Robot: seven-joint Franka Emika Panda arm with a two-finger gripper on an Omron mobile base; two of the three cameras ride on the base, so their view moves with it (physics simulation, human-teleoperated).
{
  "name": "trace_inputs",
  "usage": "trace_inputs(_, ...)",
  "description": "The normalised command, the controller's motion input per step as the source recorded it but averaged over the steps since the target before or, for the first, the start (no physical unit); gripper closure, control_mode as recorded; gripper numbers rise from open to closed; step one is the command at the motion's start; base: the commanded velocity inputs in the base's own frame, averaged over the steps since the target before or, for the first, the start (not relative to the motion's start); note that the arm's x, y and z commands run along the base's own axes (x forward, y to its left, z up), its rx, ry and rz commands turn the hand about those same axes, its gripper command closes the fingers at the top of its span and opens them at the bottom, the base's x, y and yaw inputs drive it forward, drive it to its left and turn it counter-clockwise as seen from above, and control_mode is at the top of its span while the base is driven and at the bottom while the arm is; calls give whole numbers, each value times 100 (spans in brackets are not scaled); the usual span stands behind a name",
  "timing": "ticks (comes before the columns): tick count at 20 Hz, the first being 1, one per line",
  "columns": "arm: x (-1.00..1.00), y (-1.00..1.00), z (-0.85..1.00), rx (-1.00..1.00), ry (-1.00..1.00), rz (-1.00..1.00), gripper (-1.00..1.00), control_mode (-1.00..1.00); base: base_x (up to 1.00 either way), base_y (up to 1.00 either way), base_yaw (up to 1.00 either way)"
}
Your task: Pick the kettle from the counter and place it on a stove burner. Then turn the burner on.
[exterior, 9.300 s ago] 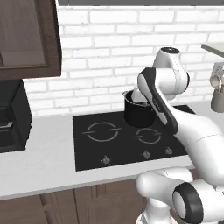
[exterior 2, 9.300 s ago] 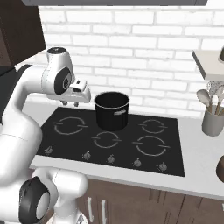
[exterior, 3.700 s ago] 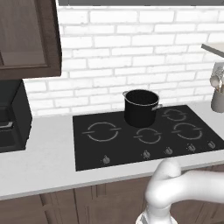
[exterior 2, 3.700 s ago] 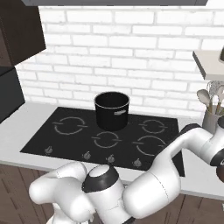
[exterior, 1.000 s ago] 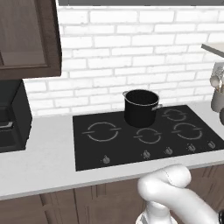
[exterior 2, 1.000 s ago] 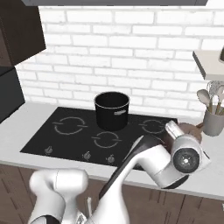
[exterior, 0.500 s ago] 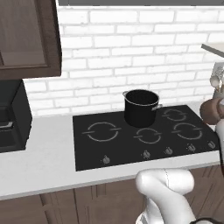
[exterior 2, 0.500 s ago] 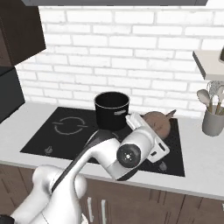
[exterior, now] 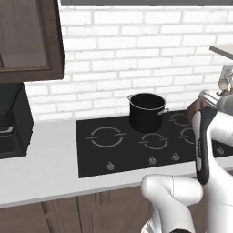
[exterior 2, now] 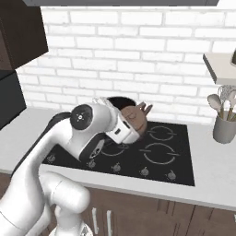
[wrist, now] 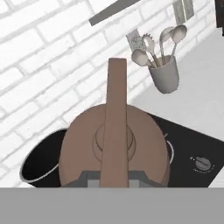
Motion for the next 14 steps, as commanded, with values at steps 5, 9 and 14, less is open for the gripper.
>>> trace_inputs(5,-5,100,25,-1,17,1,100,-100,0,0,0)
trace_inputs(9,0,100,3,-1,15,0,100,-100,0,0,0)
trace_inputs(14,0,100,0,0,20,0,100,-100,0,0,0)
